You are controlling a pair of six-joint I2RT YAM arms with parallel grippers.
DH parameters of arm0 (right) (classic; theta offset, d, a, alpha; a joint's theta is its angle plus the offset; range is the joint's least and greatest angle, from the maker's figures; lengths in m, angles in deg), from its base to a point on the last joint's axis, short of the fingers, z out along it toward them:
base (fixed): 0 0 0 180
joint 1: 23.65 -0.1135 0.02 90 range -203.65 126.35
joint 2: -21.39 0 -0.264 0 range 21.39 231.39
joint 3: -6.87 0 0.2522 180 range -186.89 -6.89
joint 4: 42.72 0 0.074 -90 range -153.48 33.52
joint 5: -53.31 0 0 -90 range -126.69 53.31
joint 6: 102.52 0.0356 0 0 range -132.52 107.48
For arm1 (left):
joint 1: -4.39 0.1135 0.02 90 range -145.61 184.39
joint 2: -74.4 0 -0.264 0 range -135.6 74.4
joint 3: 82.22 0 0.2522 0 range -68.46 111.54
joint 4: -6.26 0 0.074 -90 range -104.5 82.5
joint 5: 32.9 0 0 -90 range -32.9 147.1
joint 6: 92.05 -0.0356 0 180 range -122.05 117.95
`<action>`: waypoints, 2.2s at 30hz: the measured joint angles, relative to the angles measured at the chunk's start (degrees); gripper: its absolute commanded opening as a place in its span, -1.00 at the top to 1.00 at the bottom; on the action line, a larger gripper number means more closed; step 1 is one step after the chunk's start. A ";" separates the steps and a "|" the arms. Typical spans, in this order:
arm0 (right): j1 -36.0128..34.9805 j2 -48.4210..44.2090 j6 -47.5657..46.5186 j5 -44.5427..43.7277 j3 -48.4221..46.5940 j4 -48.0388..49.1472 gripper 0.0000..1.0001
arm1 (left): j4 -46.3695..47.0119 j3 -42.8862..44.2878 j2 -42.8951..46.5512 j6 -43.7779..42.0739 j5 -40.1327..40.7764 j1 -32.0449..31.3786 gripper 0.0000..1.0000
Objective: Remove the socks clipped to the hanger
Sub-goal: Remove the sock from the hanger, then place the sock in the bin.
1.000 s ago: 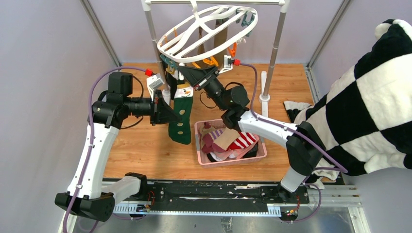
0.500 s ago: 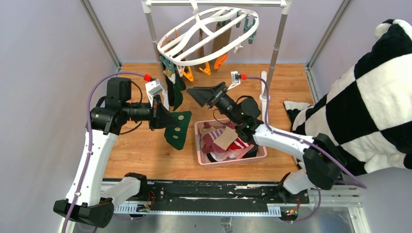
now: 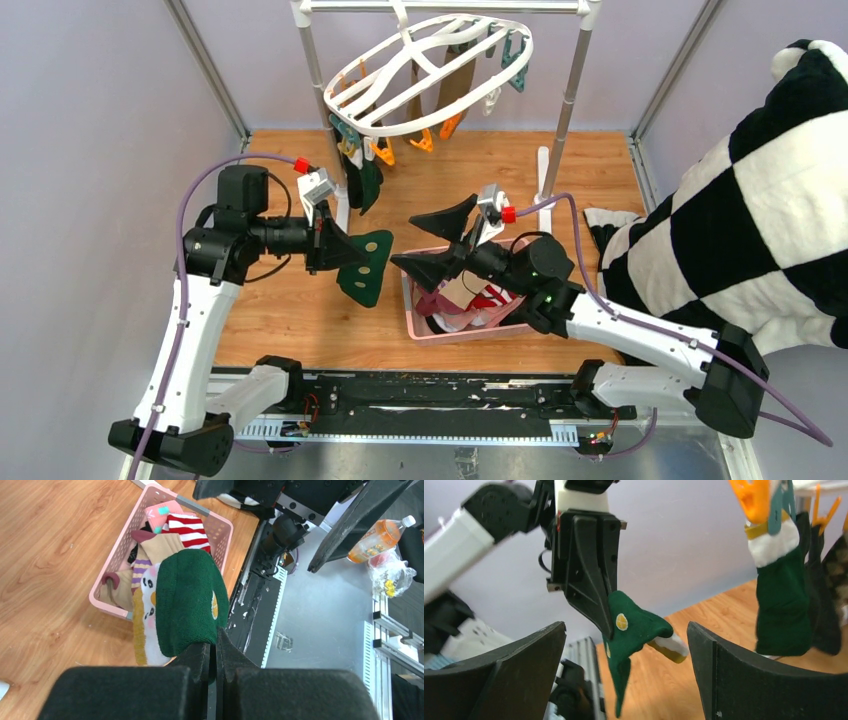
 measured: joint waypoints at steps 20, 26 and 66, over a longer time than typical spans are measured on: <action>-4.33 10.54 -32.70 19.87 -11.45 -18.88 -0.81 | -0.20 -4.48 4.55 0.46 -1.40 -0.07 1.00; -5.86 12.35 -32.89 17.03 -11.43 -15.23 -0.23 | -0.20 -4.33 4.55 0.87 -1.46 -0.07 0.76; 22.51 -6.99 -2.27 -11.47 9.11 -54.99 0.53 | 0.15 -0.81 3.28 2.38 33.79 -0.33 -0.99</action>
